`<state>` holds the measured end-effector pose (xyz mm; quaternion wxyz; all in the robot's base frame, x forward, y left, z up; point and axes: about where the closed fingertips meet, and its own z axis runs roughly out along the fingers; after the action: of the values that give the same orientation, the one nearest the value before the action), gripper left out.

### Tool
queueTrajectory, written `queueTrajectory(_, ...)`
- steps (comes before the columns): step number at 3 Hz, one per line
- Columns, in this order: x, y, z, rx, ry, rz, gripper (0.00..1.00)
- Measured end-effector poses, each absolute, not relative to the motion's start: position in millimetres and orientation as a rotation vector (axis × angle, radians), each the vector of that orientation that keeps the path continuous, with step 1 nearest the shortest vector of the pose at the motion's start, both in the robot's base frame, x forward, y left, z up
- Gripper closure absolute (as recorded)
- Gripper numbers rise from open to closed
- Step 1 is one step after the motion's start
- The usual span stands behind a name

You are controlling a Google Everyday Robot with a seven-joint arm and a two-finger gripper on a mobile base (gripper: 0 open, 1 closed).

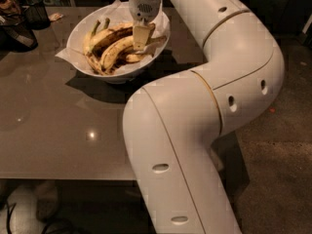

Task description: Pick banana from white bowl

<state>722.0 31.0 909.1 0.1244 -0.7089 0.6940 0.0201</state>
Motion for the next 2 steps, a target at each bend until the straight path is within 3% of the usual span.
queueTrajectory(2,701.3,14.8,937.0,-2.011,1.859,0.185,1.0)
